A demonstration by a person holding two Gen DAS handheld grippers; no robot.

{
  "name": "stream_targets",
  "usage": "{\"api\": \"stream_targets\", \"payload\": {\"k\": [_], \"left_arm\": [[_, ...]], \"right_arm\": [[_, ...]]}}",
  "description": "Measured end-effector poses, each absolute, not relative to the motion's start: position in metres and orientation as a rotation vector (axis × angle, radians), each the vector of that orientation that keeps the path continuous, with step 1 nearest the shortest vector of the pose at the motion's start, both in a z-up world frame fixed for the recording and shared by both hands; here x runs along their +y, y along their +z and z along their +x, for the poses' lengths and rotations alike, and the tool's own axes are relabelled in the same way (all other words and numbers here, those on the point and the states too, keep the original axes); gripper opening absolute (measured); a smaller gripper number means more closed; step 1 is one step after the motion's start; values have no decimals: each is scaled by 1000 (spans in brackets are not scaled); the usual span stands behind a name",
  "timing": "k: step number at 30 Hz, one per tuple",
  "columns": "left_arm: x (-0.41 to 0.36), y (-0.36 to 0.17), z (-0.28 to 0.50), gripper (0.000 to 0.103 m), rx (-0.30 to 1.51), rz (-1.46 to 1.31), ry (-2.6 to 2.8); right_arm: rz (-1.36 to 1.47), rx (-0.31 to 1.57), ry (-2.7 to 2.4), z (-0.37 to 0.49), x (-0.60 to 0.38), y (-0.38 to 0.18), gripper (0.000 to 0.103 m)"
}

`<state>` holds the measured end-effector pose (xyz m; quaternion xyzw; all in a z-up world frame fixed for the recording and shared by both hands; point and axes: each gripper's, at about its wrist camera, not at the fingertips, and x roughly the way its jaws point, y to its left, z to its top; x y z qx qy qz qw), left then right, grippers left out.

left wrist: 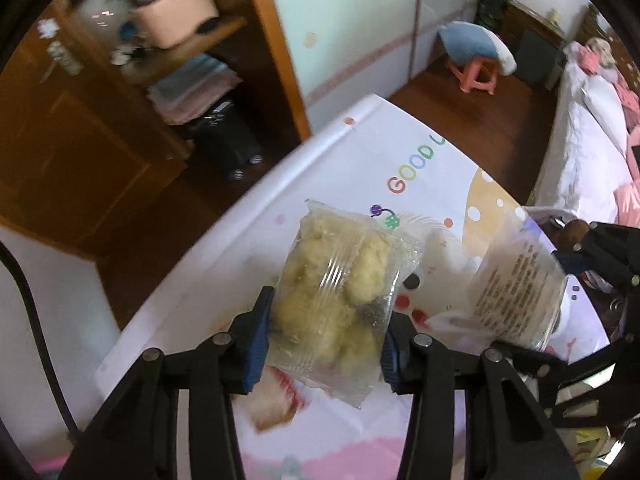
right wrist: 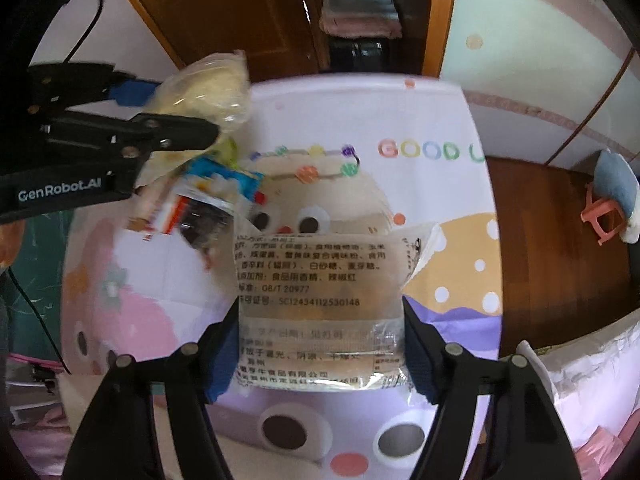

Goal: Organize snacks
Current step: 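Grasp the clear bag of yellow puffs with left tool while right tool grasps clear printed bag, then carry both clear bags over the white tray and release them inside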

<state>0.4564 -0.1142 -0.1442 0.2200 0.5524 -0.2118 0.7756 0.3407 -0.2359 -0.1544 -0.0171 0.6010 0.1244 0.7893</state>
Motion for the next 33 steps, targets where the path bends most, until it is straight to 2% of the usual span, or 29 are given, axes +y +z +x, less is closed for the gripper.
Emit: {"api": "stream_targets", "payload": {"k": [10,16,24,33], "left_arm": [[-53,-33,359,44,1153,407,-284],[-31,8,271,44,1131,313,-247],[-21,12,161,44,1114,171,-188],[-21,-31,78,44,1118,0,-95]], "right_arm": [[-51,1132,355,272,-223,-44,71],[-60,1076,407,212,-221,3,71],[-57,1064,459,137,-219,23,72],[-43,1073,423,85,-216,6,73]]}}
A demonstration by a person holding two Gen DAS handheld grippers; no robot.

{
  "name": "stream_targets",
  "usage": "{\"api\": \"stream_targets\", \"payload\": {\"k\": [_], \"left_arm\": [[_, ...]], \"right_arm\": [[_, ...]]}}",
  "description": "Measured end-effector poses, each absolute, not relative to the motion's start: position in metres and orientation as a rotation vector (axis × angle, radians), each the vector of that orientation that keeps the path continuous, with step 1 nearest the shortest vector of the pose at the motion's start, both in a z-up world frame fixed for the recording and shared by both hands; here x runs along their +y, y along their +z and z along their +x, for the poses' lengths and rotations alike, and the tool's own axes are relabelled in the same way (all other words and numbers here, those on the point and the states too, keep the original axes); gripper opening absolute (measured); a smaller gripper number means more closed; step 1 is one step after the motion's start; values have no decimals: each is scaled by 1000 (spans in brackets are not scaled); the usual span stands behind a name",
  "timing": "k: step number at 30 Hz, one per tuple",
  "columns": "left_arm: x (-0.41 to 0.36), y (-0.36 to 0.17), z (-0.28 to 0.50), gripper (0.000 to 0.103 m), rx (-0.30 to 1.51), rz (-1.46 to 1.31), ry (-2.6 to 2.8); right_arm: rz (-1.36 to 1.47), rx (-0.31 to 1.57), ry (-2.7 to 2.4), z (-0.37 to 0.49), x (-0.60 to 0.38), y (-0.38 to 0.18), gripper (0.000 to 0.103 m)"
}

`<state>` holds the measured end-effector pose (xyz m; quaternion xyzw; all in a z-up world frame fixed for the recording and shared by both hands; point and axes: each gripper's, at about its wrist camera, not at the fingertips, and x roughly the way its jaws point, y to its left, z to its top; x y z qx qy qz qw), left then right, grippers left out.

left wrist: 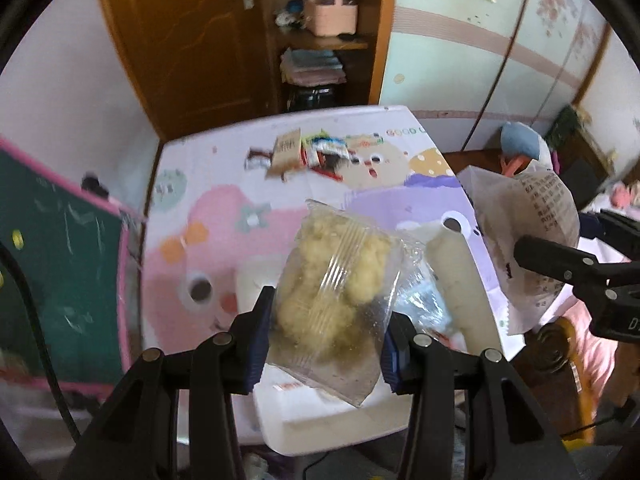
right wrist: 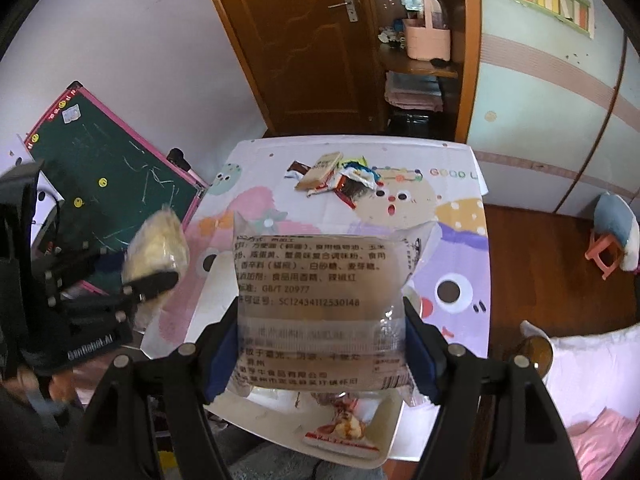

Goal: Organize snacks
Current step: 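Carry both clear bags over the white tray and release them inside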

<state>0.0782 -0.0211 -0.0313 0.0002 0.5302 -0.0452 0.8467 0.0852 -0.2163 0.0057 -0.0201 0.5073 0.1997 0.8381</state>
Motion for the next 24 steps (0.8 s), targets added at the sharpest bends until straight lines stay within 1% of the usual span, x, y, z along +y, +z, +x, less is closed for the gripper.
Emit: {"api": "stream_targets", "payload": {"k": [4,9,21,23,24], "left_arm": [[-23,-53,61,44,1136,-50,-66],[-28,-68,55,44,1155,-50,-54],[-35,-76,54,45,1164,-29,-58],[-38,-74,53,50,1155,-11,-60],[-39,-74,53,65,1153,-7,-64]], "right_arm": [[-57,1089,394,74,-210,-7,73],[-89,1094,369,62,-203,-16,73],[-120,1080,335,52,-195,-21,74],[-116,1051,333,51,-196,-16,74],[-117,1041,330,51,-196,-14,74]]}}
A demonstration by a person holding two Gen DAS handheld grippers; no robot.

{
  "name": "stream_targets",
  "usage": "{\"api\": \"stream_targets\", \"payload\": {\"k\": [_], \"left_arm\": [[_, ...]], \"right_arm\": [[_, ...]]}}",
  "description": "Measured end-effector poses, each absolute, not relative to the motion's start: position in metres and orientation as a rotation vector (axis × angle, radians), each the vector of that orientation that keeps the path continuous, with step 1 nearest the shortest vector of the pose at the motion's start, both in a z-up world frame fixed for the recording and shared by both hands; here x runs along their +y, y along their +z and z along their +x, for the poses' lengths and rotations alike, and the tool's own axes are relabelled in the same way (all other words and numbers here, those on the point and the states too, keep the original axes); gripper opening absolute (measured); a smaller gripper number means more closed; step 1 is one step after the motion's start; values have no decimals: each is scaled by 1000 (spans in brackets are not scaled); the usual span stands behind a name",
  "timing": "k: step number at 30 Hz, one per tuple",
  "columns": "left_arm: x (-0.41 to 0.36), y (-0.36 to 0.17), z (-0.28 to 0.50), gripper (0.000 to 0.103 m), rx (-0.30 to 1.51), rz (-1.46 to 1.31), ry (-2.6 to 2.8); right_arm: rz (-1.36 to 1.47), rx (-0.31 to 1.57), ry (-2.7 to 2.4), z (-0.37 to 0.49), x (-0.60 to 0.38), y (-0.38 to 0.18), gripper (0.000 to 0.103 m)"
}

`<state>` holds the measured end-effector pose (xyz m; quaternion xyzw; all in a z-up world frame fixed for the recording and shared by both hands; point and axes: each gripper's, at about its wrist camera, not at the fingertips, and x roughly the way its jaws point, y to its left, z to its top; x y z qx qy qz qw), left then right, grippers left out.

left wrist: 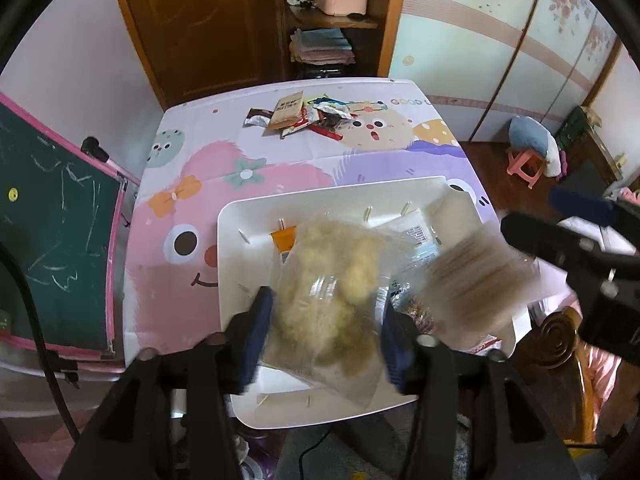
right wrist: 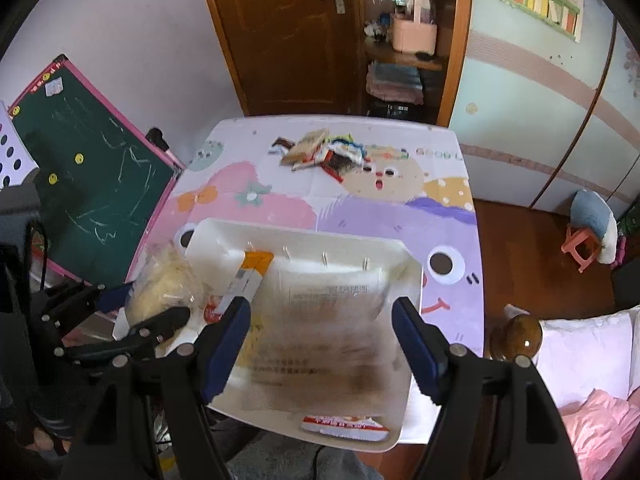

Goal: Organize snacks
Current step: 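Carry both clear bags over the white tray and release them inside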

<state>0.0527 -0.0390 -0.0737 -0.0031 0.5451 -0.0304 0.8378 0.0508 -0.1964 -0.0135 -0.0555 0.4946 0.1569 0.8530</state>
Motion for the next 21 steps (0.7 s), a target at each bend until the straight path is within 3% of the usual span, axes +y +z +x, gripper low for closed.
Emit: {"api": "stream_targets", "payload": {"k": [1,3,21], "left_arm": [[-41,-72,52,85,1143,-3,-65],[-41,-67,50,96,1116,-6,-52],[-33,-63,42,96,1103,-34,-25]], "right_arm": [[-117,1031,324,51,-197,-11,74],[-110,1024,318,51,-199,-9,74],[-93,1048,347,43,-196,-11,74]]}}
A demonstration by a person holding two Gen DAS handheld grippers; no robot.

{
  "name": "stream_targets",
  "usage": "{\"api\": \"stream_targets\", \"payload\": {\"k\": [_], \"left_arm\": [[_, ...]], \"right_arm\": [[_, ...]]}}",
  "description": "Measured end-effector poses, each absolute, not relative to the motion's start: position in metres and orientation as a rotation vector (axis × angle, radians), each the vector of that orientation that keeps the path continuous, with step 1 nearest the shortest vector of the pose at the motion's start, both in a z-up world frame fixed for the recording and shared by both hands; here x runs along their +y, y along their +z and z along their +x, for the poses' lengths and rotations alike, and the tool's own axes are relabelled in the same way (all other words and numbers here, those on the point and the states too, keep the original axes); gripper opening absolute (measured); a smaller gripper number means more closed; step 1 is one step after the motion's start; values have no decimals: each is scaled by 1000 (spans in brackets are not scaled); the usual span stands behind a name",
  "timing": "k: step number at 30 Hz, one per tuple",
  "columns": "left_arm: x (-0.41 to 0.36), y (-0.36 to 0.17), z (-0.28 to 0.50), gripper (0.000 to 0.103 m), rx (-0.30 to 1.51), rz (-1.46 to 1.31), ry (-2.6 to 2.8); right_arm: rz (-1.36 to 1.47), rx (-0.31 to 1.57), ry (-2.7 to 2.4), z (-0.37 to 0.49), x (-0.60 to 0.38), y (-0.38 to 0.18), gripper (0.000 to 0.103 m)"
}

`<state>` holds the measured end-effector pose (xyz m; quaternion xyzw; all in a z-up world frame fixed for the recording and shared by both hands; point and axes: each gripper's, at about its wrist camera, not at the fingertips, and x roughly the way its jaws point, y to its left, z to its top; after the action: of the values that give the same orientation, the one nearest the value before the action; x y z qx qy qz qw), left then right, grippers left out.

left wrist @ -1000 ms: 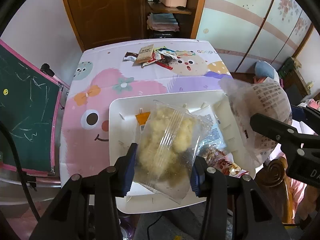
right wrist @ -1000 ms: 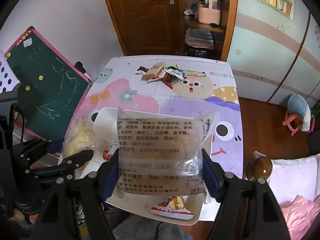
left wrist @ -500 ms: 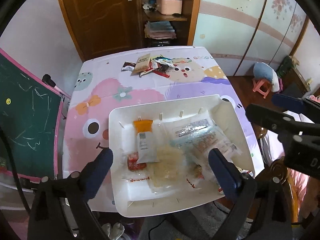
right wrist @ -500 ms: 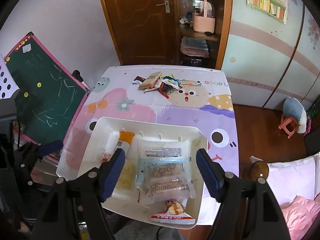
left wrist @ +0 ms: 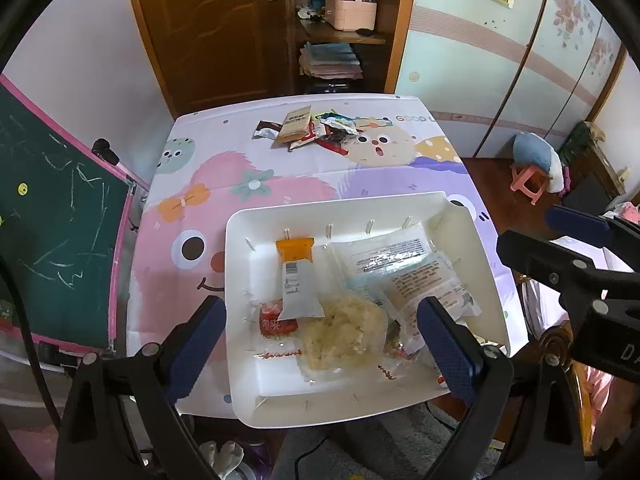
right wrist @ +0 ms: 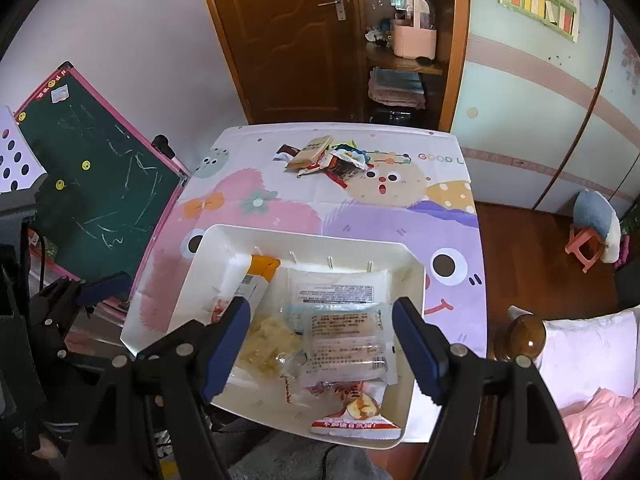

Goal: Organize snacks
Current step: 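Carry both clear bags over the white tray and release them inside, then move both tools from the tray back to the snack pile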

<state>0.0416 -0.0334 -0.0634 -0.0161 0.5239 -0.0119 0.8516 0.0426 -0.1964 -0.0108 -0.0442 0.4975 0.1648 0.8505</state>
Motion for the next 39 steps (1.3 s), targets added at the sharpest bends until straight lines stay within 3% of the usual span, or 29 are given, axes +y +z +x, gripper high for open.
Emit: {"api": "stream_targets", "payload": {"k": [24,39], "left_arm": [[-6,-50,50,96,1072,-54,-6],[10,5,142,96,969,21,-51]], "right_arm": [[-97,1045,355,51,-181,-4,74],[-136,942,344,127,-172,44,74]]}}
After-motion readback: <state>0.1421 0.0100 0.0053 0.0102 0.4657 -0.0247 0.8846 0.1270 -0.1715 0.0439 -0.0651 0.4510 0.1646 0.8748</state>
